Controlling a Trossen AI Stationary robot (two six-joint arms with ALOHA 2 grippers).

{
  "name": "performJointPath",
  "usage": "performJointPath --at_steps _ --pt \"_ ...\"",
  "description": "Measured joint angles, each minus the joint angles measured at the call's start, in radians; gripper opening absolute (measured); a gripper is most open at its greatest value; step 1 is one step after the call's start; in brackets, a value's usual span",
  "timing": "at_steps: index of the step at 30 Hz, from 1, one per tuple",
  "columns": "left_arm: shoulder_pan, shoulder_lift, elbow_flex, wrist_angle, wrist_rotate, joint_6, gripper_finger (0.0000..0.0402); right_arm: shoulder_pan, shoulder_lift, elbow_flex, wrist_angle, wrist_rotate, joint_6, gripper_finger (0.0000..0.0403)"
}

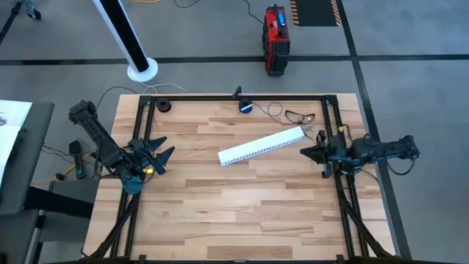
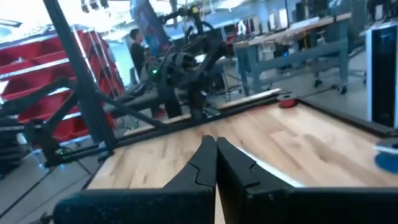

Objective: Ziptie cables
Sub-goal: Return to Home Position

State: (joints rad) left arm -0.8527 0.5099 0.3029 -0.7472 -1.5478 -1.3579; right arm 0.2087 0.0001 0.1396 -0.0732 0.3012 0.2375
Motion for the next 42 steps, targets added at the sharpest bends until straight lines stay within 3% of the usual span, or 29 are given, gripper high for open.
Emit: performJointPath --at_steps 6,12,20,27,31,35,38,40,42 --pt "-0.011 0.016 -0.08 0.012 0.001 -0.023 0.0336 0.017 0.002 -0.132 0.139 0.038 -0.02 0.0" --pt "-0.045 0.072 -0.12 0.146 -0.001 0.041 0.0336 0.009 0.011 -0.132 0.138 0.018 -0.052 0.0" --pt "-0.105 0.18 -0.122 0.142 0.009 0.052 0.0336 -0.022 0.165 -0.132 0.136 0.016 -0.134 0.0" --pt "-0.147 0.288 -0.123 0.139 0.004 -0.091 0.0336 -0.07 0.23 -0.132 0.179 0.04 -0.11 0.0" --pt "-0.089 0.333 -0.119 0.14 0.007 -0.157 0.0336 -0.081 0.226 -0.133 0.297 0.039 -0.165 0.0" --pt "-0.023 0.343 -0.12 0.156 0.102 -0.105 0.0336 -0.081 0.227 -0.13 0.299 0.04 -0.191 0.0" --pt "0.007 0.341 -0.125 0.291 0.111 -0.218 0.0336 -0.081 0.227 -0.125 0.334 0.04 -0.191 0.0" --pt "0.037 0.321 -0.068 0.328 0.097 -0.388 0.0335 -0.081 0.227 -0.124 0.403 0.039 -0.194 0.0" --pt "0.026 0.274 0.025 0.224 0.067 -0.289 0.0328 -0.081 0.226 -0.121 0.465 0.037 -0.194 0.0"
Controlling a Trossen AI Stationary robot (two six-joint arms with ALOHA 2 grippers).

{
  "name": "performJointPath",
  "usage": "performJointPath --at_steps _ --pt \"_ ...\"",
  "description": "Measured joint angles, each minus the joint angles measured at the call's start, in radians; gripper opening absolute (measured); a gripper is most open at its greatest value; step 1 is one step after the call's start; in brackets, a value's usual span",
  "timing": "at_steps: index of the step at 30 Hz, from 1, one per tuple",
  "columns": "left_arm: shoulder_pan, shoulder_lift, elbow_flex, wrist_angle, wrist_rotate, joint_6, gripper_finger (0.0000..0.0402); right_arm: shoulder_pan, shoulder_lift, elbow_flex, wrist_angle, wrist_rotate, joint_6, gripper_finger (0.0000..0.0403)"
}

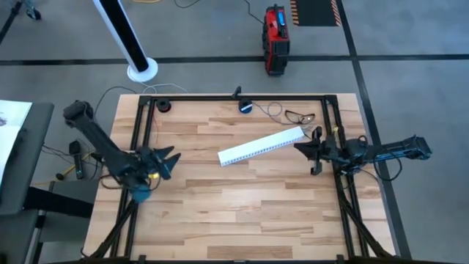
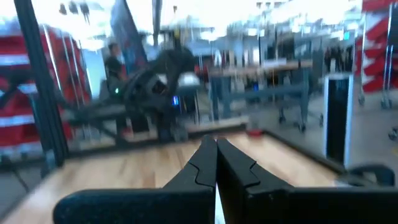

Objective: Ziptie cables
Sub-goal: Return to Home Position

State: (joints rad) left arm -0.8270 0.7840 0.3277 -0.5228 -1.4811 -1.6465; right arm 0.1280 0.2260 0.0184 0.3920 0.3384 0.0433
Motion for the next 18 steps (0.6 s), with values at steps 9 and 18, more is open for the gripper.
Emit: performJointPath --at_steps 9,18 --pt "-0.02 -0.422 0.282 0.085 0.334 1.17 0.0258 -0.002 -0.025 0.001 0.03 -0.025 -0.022 0.0" --pt "0.083 -0.781 -0.319 1.022 0.798 1.73 0.0199 -0.041 -0.025 0.001 0.052 -0.051 -0.051 0.0"
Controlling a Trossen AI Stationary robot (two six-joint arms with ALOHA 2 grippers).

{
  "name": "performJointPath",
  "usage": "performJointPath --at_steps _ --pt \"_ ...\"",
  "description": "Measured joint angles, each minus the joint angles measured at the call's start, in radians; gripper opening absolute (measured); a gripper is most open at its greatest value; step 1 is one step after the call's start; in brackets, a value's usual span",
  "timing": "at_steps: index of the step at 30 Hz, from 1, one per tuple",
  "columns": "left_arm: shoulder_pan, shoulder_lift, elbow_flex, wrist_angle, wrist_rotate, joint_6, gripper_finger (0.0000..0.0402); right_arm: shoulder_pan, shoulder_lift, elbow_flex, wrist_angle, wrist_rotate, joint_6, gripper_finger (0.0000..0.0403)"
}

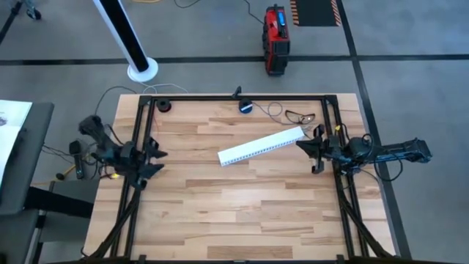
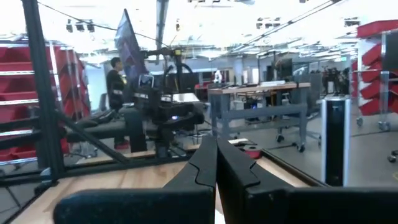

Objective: Ziptie cables
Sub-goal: Return to Home Position

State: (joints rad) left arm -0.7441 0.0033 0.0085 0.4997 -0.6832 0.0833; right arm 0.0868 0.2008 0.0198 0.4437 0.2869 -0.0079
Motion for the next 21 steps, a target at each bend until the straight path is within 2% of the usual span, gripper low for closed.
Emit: performJointPath --at_steps 4,6,9,12,15,17,21 --pt "0.045 0.033 0.011 -0.175 0.093 -0.056 0.0186 -0.004 -0.002 -0.004 0.004 -0.043 0.006 0.0" --pt "0.068 0.038 0.004 -0.24 0.137 -0.103 0.0183 -0.004 -0.004 -0.008 -0.041 -0.051 0.007 0.0" --pt "0.096 0.046 0.003 -0.439 0.201 -0.237 0.0182 -0.005 -0.003 -0.009 -0.154 -0.058 0.031 0.0" --pt "0.116 0.055 0.002 -0.422 0.353 -0.251 0.0182 -0.004 -0.005 -0.009 -0.202 -0.082 0.039 0.0" --pt "0.127 0.055 0.002 -0.45 0.436 -0.266 0.0182 -0.004 -0.005 -0.009 -0.204 -0.089 0.032 0.0" --pt "0.129 0.054 0.001 -0.45 0.444 -0.269 0.0182 -0.005 -0.006 -0.009 -0.203 -0.089 0.028 0.0" --pt "0.13 0.054 0.0 -0.438 0.334 -0.286 0.0182 -0.005 -0.005 -0.009 -0.199 -0.089 -0.001 0.0"
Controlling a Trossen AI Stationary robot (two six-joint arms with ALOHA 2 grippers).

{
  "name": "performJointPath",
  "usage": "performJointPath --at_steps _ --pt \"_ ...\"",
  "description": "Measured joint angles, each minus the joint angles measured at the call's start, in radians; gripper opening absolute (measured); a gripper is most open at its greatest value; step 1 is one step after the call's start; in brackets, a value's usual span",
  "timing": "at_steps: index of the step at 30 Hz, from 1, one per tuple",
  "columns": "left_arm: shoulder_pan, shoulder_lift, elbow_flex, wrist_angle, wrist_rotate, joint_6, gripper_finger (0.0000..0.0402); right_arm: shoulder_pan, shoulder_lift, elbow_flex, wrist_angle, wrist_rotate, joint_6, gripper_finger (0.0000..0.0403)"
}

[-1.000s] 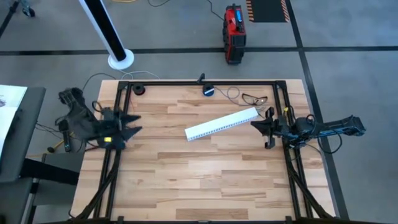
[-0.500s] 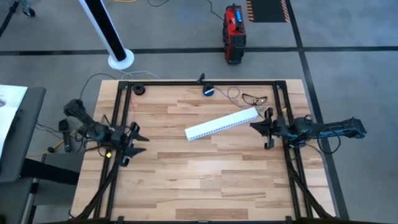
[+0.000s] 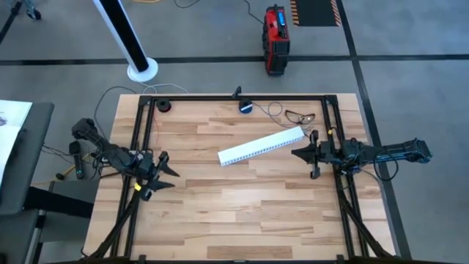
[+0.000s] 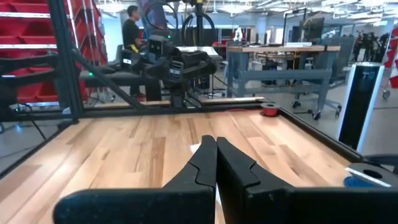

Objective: Ziptie cables
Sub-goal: Return to Home Position

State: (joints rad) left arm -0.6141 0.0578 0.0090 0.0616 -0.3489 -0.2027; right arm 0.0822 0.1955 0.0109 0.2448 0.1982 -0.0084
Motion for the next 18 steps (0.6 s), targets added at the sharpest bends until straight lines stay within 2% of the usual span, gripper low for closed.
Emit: performJointPath --at_steps 3,18 --pt "0.0 0.0 0.0 0.003 -0.048 -0.003 0.0182 0.0 0.0 0.0 0.007 0.0 -0.003 0.0" --pt "0.0 0.0 -0.002 0.003 -0.054 0.022 0.0182 -0.01 0.0 0.0 -0.017 0.005 -0.045 0.0"
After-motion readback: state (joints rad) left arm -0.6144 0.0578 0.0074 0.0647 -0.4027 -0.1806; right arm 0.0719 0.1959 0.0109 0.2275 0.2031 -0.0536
